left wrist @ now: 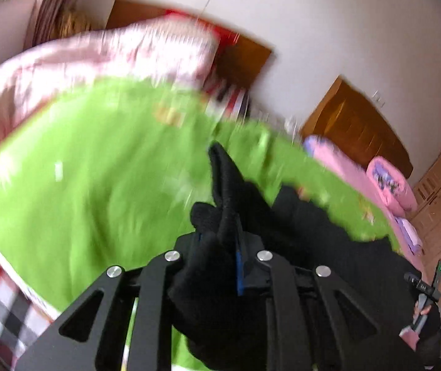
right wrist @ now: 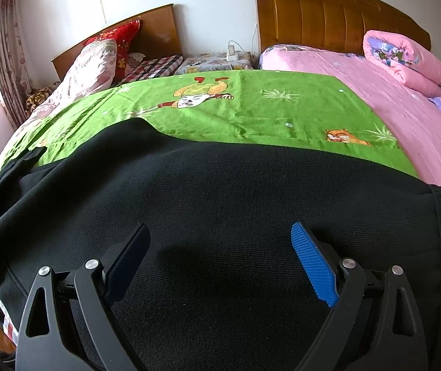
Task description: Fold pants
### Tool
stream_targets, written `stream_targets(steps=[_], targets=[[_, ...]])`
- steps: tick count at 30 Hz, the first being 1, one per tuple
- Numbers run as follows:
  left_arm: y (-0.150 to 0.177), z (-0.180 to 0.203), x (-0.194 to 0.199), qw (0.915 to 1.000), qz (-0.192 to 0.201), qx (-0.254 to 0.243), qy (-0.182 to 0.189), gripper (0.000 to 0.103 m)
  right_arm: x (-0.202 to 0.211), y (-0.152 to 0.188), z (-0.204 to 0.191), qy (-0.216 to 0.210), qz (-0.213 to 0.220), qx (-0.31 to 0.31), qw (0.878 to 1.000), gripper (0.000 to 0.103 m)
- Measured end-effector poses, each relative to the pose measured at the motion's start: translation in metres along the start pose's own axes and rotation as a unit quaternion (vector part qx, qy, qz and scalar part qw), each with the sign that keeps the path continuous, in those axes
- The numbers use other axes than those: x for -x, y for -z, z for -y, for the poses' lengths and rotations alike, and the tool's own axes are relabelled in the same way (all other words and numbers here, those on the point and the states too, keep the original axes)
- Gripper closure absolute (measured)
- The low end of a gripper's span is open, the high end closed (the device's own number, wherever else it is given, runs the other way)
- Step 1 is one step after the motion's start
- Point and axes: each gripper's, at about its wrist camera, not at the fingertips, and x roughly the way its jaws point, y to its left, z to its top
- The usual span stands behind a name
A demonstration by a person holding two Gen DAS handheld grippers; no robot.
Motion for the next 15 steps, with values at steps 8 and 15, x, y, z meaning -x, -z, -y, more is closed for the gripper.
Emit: stream_targets(steps=[8, 15], targets=[[-0.003, -0.034, -0.092, 0.9861, -0.082, -0.018, -0.143, 0.088, 0.003, 0.002, 0.0, 0.001, 0.013, -0.003, 1.0, 0.014], [0.004, -0.038, -0.069, 0.9827, -0.044, 0.033, -0.177, 0.063, 0.003, 0.001, 0.001, -0.005, 0.011, -0.003, 1.0, 0.012]])
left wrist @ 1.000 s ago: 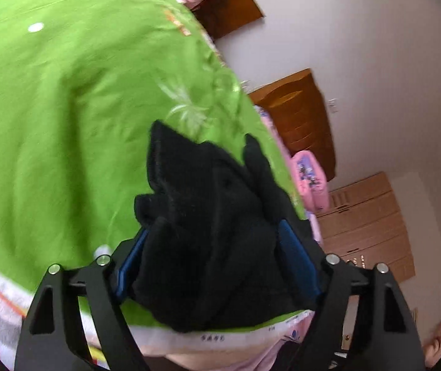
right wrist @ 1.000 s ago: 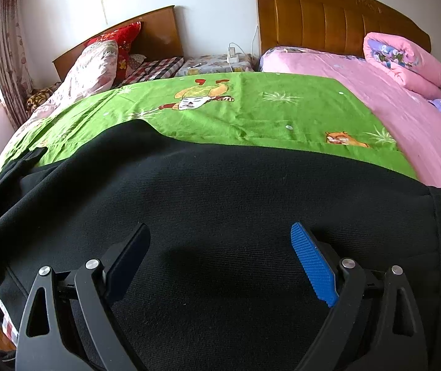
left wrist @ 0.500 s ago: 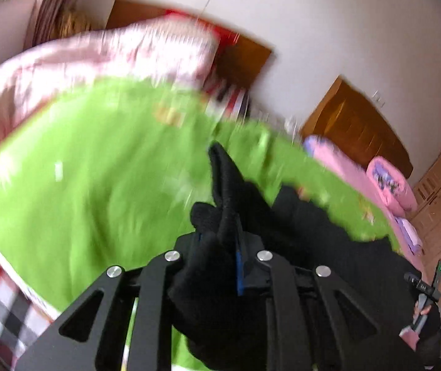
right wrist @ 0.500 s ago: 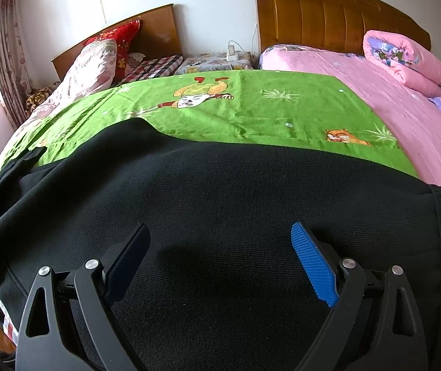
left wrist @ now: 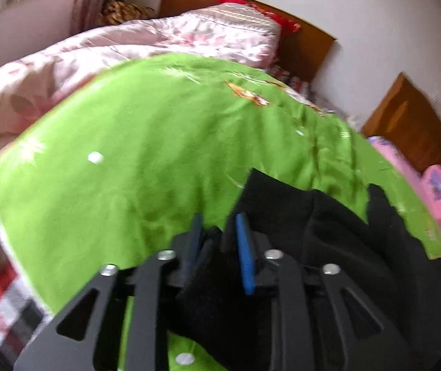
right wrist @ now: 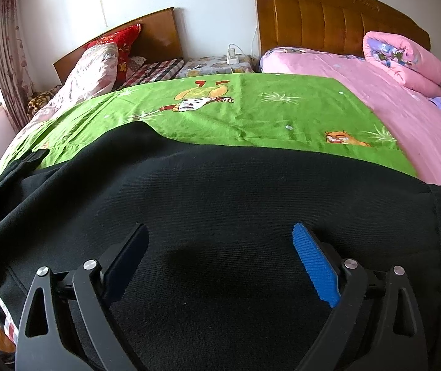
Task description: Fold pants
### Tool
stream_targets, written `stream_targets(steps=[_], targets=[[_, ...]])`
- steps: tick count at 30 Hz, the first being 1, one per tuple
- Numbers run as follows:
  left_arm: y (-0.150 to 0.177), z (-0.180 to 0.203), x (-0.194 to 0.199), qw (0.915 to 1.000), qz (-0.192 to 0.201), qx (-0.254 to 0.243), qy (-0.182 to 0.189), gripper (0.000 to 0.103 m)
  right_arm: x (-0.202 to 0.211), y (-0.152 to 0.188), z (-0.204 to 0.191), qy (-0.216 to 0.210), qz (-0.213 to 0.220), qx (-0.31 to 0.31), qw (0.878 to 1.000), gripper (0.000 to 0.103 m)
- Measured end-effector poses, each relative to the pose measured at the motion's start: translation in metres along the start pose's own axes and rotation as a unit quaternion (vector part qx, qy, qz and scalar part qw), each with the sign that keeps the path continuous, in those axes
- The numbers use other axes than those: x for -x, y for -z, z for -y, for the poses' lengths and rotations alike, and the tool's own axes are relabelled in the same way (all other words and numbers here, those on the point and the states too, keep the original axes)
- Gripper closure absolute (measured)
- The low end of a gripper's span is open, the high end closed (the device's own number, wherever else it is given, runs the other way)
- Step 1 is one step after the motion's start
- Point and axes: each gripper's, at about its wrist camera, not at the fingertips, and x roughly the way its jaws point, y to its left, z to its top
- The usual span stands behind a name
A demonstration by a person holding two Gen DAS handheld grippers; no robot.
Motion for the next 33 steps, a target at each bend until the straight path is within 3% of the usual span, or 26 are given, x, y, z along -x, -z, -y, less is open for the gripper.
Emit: stream_targets(steps=[1, 2, 3, 4, 5, 6, 7, 9, 11, 14, 15, 19, 21, 24, 26, 28, 30, 33], targets=[[-0.008, 0.002, 0.007, 0.9985, 0.018, -0.014, -0.049, 0.038, 0.001, 0.0, 0.0, 0.0, 0.002, 0.0, 1.0, 0.011], [-0.013, 0.012, 0.023, 0.9895, 0.056, -0.03, -0.13, 0.023, 0.001, 0.0, 0.0, 0.0, 0.003, -0.001, 1.0, 0.011], [-0.016, 0.017, 0.036, 0.9781, 0.089, -0.032, -0.185, 0.01, 0.001, 0.001, -0.001, 0.001, 0.003, -0.001, 1.0, 0.011], [-0.02, 0.019, 0.045, 0.974, 0.107, -0.032, -0.197, 0.011, 0.002, 0.001, -0.001, 0.003, 0.005, -0.001, 1.0, 0.011], [-0.024, 0.026, 0.056, 0.9765, 0.119, -0.031, -0.177, 0.011, 0.002, 0.001, -0.002, 0.004, 0.005, -0.001, 1.0, 0.011], [-0.022, 0.044, 0.069, 0.9881, 0.115, -0.038, -0.095, 0.01, 0.002, 0.001, -0.002, 0.005, 0.005, 0.0, 1.0, 0.011], [-0.02, 0.061, 0.073, 0.9924, 0.102, -0.052, -0.044, 0.01, 0.002, 0.001, -0.003, 0.005, 0.005, 0.001, 1.0, 0.011], [-0.009, 0.11, 0.068, 0.9907, 0.056, -0.12, 0.033, 0.01, 0.001, 0.0, -0.002, 0.005, 0.003, 0.0, 1.0, 0.011], [0.003, 0.142, 0.052, 0.9862, 0.003, -0.156, 0.055, 0.01, 0.001, 0.001, -0.003, 0.005, 0.002, 0.0, 1.0, 0.011], [0.009, 0.158, 0.001, 0.9826, -0.086, -0.132, 0.098, 0.01, 0.001, 0.001, -0.002, 0.002, 0.002, -0.001, 1.0, 0.011], [0.01, 0.152, -0.018, 0.9827, -0.106, -0.114, 0.101, 0.01, 0.0, 0.0, -0.002, -0.002, -0.001, -0.001, 1.0, 0.011], [0.0, 0.124, -0.029, 0.9851, -0.089, -0.031, 0.144, 0.009, 0.009, -0.008, -0.01, -0.008, 0.002, -0.002, 1.0, 0.011], [-0.002, 0.119, -0.028, 0.9851, -0.084, -0.016, 0.15, 0.009, 0.019, -0.02, -0.028, -0.056, 0.018, 0.007, 0.998, 0.011], [0.004, 0.12, -0.027, 0.9869, -0.071, -0.017, 0.144, 0.009, 0.018, -0.054, -0.086, -0.171, 0.02, 0.027, 0.985, 0.011], [0.005, 0.114, -0.025, 0.9864, -0.061, 0.0, 0.153, 0.009, 0.0, -0.072, -0.125, -0.246, -0.013, 0.027, 0.969, 0.011], [0.002, 0.107, -0.022, 0.9867, -0.044, 0.021, 0.155, 0.01, -0.036, -0.09, -0.177, -0.318, -0.073, 0.021, 0.945, 0.011], [0.001, 0.11, -0.018, 0.9881, -0.034, 0.023, 0.148, 0.01, -0.074, -0.101, -0.219, -0.353, -0.125, 0.005, 0.927, 0.011], [-0.001, 0.111, -0.022, 0.9895, -0.034, 0.014, 0.14, 0.01, -0.147, -0.104, -0.28, -0.364, -0.235, -0.045, 0.9, 0.015]])
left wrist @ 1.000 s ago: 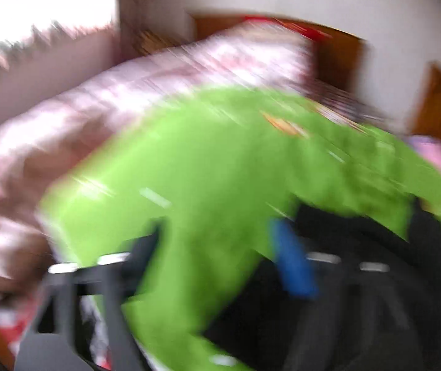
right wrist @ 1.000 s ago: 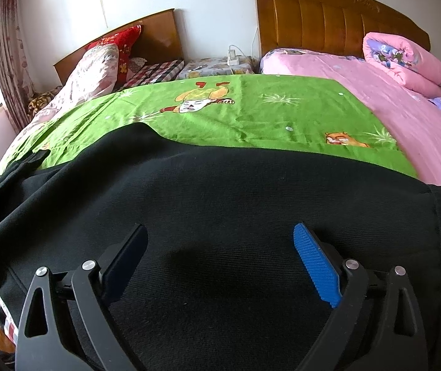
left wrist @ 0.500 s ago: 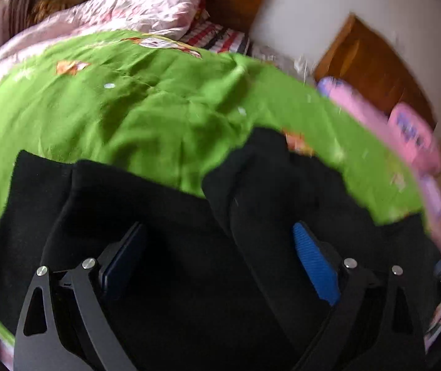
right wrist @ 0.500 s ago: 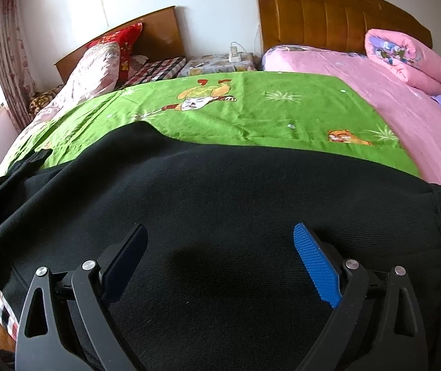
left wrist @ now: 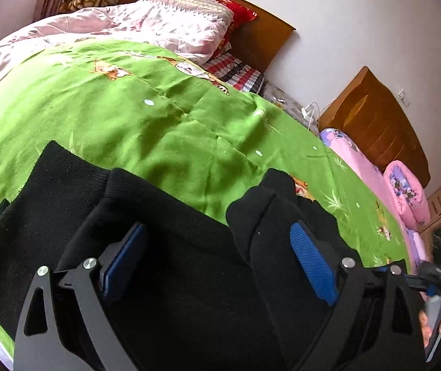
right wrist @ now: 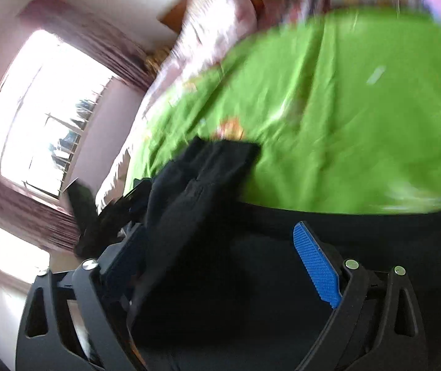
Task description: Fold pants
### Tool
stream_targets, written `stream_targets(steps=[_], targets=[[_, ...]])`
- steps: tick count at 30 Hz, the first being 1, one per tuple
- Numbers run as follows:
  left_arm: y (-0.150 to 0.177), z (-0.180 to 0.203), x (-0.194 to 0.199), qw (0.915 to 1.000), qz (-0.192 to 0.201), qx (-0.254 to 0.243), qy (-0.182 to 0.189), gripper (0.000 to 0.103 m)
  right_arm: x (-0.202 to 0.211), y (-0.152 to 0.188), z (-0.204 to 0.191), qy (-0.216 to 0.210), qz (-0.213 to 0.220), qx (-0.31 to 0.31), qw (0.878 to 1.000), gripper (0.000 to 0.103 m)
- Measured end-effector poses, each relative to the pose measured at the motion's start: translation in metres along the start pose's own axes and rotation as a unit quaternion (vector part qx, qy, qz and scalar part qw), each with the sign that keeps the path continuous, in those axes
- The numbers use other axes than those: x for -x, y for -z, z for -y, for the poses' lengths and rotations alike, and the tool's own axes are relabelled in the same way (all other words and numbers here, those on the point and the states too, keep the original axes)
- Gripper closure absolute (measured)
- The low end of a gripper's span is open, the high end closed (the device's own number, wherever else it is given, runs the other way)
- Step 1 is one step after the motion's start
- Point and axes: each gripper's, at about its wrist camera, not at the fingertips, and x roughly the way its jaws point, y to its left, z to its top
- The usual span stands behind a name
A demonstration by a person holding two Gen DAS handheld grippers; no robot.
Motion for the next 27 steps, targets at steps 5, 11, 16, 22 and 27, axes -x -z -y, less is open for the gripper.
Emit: stream_targets(steps=[5, 11, 16, 22, 27], targets=[[0.0, -0.001, -0.002, 1.0, 0.0, -0.003, 0.0, 0.01, -0.051, -0.025, -0.015, 0.011, -0.011, -0.016, 1.0, 0.037], [0.001, -0.013, 0.02, 0.9982, 0.032, 0.027, 0.043, 0.01, -0.056, -0.017, -0.037, 0.023, 0.012, 0.037, 0.999, 0.083], [0.024, -0.025, 0.09, 0.9581, 0.074, 0.116, 0.251, 0.002, -0.017, 0.004, -0.091, -0.007, 0.084, 0.161, 0.983, 0.084], [0.047, -0.056, 0.104, 0.9358, 0.086, 0.176, 0.293, 0.002, -0.06, 0.096, -0.201, -0.061, -0.037, 0.381, 0.922, 0.028], [0.075, -0.109, 0.094, 0.9213, 0.059, 0.257, 0.286, 0.002, -0.042, 0.111, -0.195, -0.047, 0.005, 0.393, 0.918, 0.008]])
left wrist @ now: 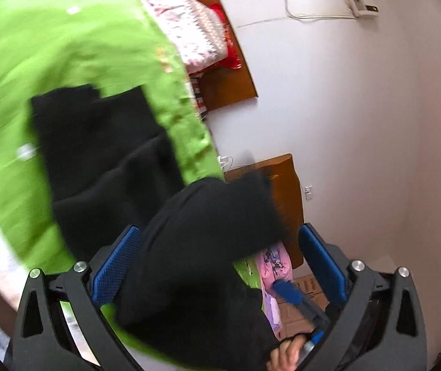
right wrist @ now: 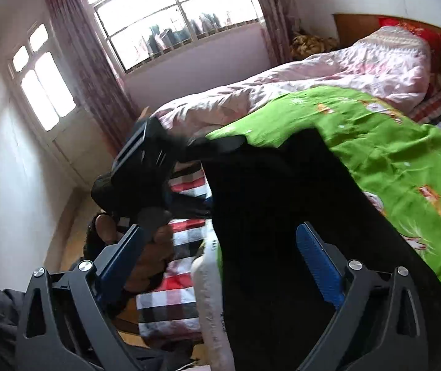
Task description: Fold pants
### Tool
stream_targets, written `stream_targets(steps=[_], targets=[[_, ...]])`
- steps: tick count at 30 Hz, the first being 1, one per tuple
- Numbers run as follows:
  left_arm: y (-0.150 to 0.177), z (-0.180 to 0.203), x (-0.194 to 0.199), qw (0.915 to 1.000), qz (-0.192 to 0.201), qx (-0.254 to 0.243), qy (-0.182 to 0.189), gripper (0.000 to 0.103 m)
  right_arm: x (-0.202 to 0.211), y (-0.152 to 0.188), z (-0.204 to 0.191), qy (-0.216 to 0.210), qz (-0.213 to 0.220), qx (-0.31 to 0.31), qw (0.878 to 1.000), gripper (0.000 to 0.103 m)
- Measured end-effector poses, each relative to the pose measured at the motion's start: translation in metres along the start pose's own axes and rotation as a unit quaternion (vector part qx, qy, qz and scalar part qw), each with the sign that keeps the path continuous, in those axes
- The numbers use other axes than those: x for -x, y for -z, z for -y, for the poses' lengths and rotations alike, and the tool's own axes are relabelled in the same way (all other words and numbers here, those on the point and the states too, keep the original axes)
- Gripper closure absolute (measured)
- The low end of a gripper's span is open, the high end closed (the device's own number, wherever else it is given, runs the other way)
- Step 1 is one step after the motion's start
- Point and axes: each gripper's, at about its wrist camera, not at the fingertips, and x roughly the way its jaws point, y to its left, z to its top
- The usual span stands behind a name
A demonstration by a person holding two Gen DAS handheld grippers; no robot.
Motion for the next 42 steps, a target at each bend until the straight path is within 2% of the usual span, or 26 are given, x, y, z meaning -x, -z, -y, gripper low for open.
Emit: stream_targets(steps=[2, 5, 6, 9, 11, 12, 13, 14, 16, 17, 18, 19, 21, 23, 24, 25, 26, 27, 29, 31, 32, 36, 39, 40, 41, 42], targets=[[0.002, -0.013, -0.002, 0.9997, -0.019, 0.013, 0.005, 0.002, 0.008, 0.002, 0.004, 0.005, 0.017, -0.012, 1.0, 0.008], [0.002, -0.021, -0.007, 0.9996, -0.026, 0.012, 0.007, 0.002, 0.055, 0.019, 0.035, 0.034, 0.07, -0.064, 0.995, 0.008], [0.001, -0.022, -0.01, 0.9996, -0.024, 0.01, 0.009, 0.002, 0.086, 0.036, 0.056, 0.07, 0.093, -0.093, 0.989, 0.008], [-0.006, -0.022, -0.015, 0.9998, -0.017, 0.007, 0.002, 0.002, 0.111, 0.051, 0.071, 0.093, 0.109, -0.121, 0.982, 0.008], [-0.009, -0.02, -0.016, 0.9999, -0.01, 0.004, -0.003, 0.003, 0.151, 0.082, 0.092, 0.136, 0.133, -0.156, 0.969, 0.008], [-0.008, -0.017, -0.015, 0.9999, -0.005, -0.001, -0.01, 0.009, 0.17, 0.093, 0.105, 0.162, 0.139, -0.164, 0.963, 0.008], [-0.007, -0.015, -0.014, 0.9998, -0.003, -0.007, -0.019, 0.021, 0.181, 0.099, 0.112, 0.186, 0.141, -0.169, 0.958, 0.008], [-0.002, -0.011, -0.012, 0.9992, -0.002, -0.018, -0.036, 0.028, 0.197, 0.106, 0.123, 0.224, 0.142, -0.175, 0.948, 0.008], [0.003, -0.006, -0.012, 0.9948, -0.004, -0.046, -0.091, 0.057, 0.226, 0.118, 0.138, 0.27, 0.147, -0.186, 0.933, 0.008], [0.004, -0.004, -0.012, 0.9922, -0.004, -0.056, -0.112, 0.063, 0.236, 0.121, 0.146, 0.278, 0.151, -0.193, 0.929, 0.008], [0.006, 0.0, -0.012, 0.9886, -0.004, -0.068, -0.134, 0.072, 0.244, 0.125, 0.157, 0.281, 0.153, -0.197, 0.927, 0.008], [0.007, 0.003, -0.012, 0.9853, -0.002, -0.078, -0.152, 0.078, 0.246, 0.125, 0.165, 0.286, 0.144, -0.194, 0.927, 0.01], [0.011, 0.016, -0.012, 0.9775, 0.006, -0.109, -0.181, 0.083, 0.241, 0.124, 0.173, 0.296, 0.109, -0.171, 0.934, 0.027], [0.015, 0.031, -0.011, 0.9709, 0.02, -0.138, -0.195, 0.083, 0.223, 0.116, 0.178, 0.317, 0.067, -0.136, 0.936, 0.06], [0.019, 0.042, -0.012, 0.9657, 0.028, -0.155, -0.207, 0.081, 0.217, 0.115, 0.178, 0.309, 0.056, -0.124, 0.941, 0.064], [0.021, 0.049, -0.013, 0.9628, 0.033, -0.165, -0.212, 0.069, 0.204, 0.11, 0.177, 0.292, 0.042, -0.106, 0.949, 0.065], [0.022, 0.055, -0.015, 0.9623, 0.033, -0.172, -0.208, 0.06, 0.187, 0.105, 0.174, 0.276, 0.023, -0.081, 0.958, 0.065], [0.023, 0.06, -0.019, 0.963, 0.027, -0.179, -0.199, 0.044, 0.172, 0.103, 0.17, 0.264, 0.001, -0.06, 0.963, 0.065], [0.023, 0.064, -0.023, 0.9607, 0.026, -0.185, -0.205, 0.043, 0.137, 0.098, 0.163, 0.248, -0.046, -0.019, 0.967, 0.065], [0.02, 0.065, -0.029, 0.9591, 0.023, -0.188, -0.211, 0.044, 0.126, 0.095, 0.16, 0.24, -0.058, -0.008, 0.969, 0.065], [0.018, 0.063, -0.028, 0.9601, 0.021, -0.185, -0.209, 0.044, 0.103, 0.091, 0.154, 0.229, -0.085, 0.019, 0.97, 0.065], [0.006, 0.041, -0.038, 0.9688, 0.001, -0.145, -0.201, 0.044, 0.072, 0.089, 0.154, 0.224, -0.149, 0.045, 0.962, 0.064], [0.007, 0.026, -0.043, 0.9708, -0.005, -0.137, -0.197, 0.044, 0.073, 0.089, 0.156, 0.218, -0.155, 0.046, 0.962, 0.064], [0.009, 0.023, -0.042, 0.9708, -0.006, -0.138, -0.196, 0.044, 0.074, 0.088, 0.158, 0.221, -0.156, 0.045, 0.962, 0.058], [0.01, 0.021, -0.042, 0.971, -0.006, -0.138, -0.195, 0.044, 0.075, 0.088, 0.162, 0.232, -0.156, 0.038, 0.959, 0.041], [0.01, 0.02, -0.042, 0.9715, -0.006, -0.136, -0.194, 0.044, 0.075, 0.088, 0.169, 0.239, -0.158, 0.024, 0.958, 0.034]])
